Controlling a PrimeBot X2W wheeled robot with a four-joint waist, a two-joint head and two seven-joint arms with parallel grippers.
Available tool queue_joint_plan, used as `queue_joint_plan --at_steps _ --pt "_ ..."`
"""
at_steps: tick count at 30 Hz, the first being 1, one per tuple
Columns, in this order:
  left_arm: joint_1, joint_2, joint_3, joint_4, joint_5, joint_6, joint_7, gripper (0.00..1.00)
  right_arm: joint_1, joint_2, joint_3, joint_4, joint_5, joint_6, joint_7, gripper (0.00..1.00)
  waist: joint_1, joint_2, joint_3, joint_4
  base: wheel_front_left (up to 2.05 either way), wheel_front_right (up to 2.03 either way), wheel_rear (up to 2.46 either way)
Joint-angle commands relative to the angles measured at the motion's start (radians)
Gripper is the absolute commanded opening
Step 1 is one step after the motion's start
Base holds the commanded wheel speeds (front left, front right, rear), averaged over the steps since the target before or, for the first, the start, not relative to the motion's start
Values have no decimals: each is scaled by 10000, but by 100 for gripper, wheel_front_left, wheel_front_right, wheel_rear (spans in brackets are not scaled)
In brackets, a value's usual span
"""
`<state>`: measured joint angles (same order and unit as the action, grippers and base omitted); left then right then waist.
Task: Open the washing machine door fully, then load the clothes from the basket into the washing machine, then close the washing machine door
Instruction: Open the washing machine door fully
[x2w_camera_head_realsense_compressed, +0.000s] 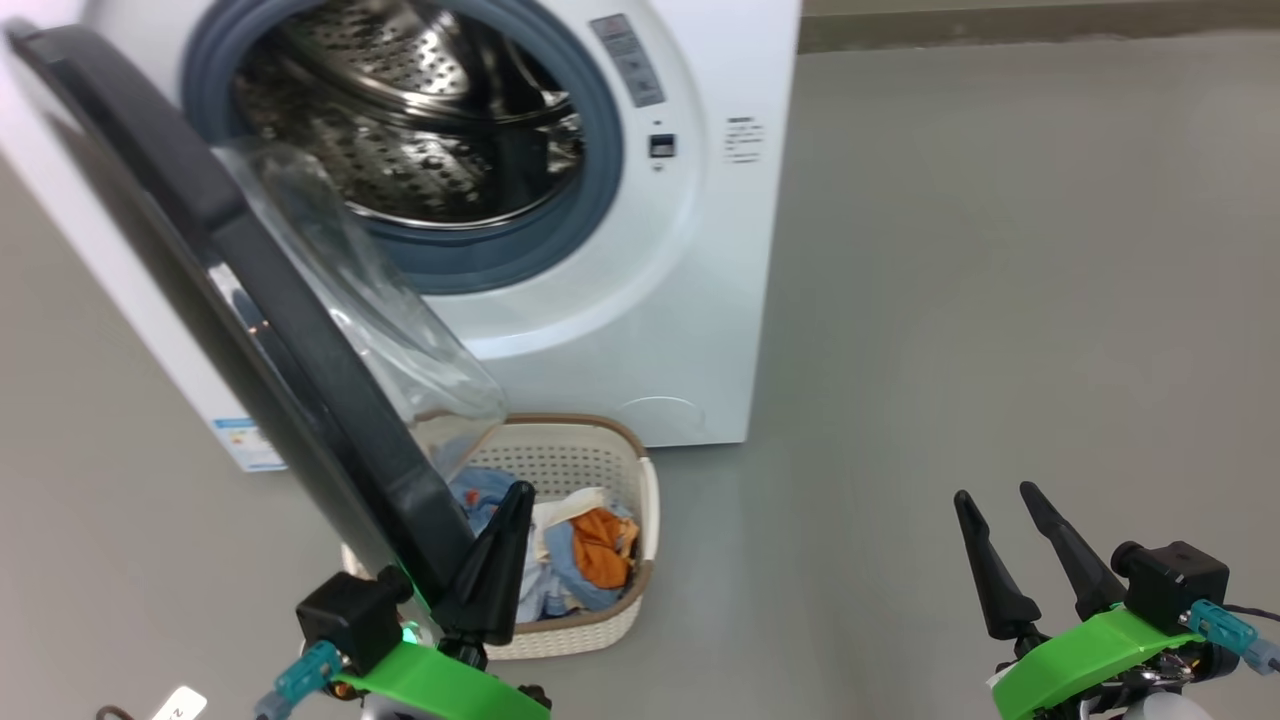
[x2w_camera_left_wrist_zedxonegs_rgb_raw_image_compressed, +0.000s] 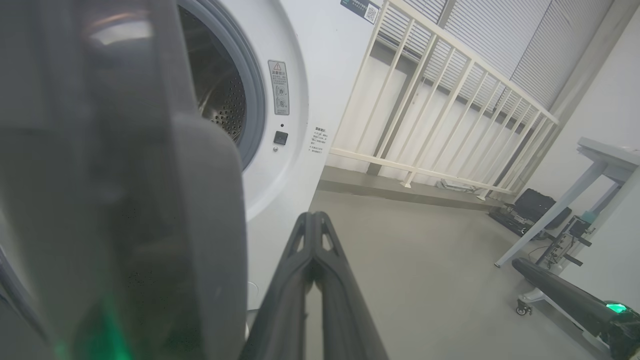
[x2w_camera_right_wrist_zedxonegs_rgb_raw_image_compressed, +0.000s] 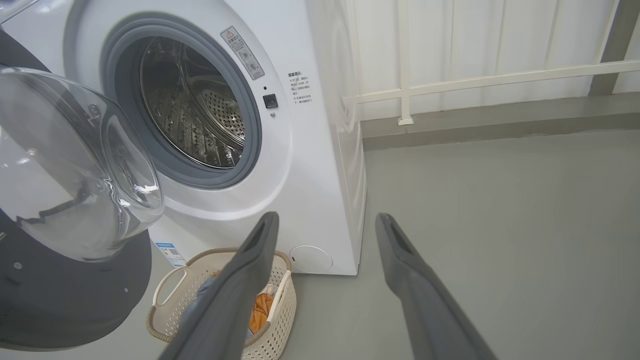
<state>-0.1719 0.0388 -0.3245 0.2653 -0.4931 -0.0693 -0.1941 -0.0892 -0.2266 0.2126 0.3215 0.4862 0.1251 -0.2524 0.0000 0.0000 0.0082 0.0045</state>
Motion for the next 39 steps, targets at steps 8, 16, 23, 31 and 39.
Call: queue_joint_plan --at_steps 8,16,23,31,39 --pt "-42 528 698 -178 -170 279 18 0 -287 -38 192 -106 74 56 -93 100 0 0 -84 1235 0 0 0" --pt "105 756 814 -309 -227 448 164 0 -228 46 177 -98 65 56 -93 100 0 0 -90 2051 0 0 0" --pt "246 964 949 -491 -277 606 251 0 -227 104 114 -108 56 56 -93 100 0 0 -85 2691 0 0 0" --pt "235 1242 1162 -569 -343 779 416 0 -232 195 62 -97 66 56 -93 100 0 0 -69 3366 0 0 0" --pt "-144 1777 1593 -195 -546 898 819 0 -279 298 -39 -98 43 56 -93 100 0 0 32 4051 0 0 0"
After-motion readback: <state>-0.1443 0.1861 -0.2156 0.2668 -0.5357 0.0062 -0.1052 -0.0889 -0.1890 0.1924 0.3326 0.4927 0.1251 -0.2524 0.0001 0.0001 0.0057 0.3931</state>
